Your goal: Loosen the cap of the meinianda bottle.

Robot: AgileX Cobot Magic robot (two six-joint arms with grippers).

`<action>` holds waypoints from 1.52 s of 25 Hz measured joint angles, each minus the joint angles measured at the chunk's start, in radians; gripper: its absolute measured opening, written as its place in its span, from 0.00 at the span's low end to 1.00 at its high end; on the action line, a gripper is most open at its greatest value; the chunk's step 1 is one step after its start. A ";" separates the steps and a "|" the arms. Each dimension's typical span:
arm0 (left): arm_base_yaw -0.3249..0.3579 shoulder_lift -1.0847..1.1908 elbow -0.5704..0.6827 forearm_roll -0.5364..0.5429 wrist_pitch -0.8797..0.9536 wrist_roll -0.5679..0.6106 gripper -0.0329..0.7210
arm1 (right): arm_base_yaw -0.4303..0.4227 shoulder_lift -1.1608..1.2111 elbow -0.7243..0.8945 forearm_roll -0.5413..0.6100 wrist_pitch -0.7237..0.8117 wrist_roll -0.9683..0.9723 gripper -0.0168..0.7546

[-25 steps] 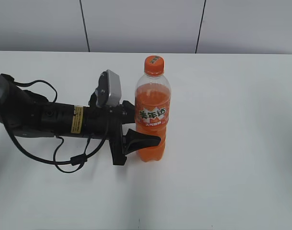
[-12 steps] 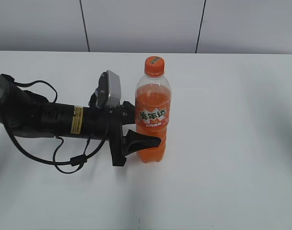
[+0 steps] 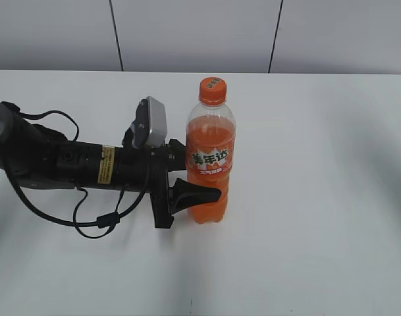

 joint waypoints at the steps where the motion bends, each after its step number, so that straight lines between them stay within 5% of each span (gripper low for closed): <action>1: 0.000 0.000 0.000 0.000 0.000 0.000 0.59 | 0.012 0.008 -0.011 0.000 0.000 -0.001 0.50; 23: 0.000 0.000 0.000 0.000 0.001 0.000 0.59 | 0.487 0.226 -0.314 0.007 0.001 0.045 0.50; 38: 0.000 0.000 0.000 0.000 0.001 0.000 0.59 | 0.578 0.318 -0.414 0.037 0.001 0.055 0.50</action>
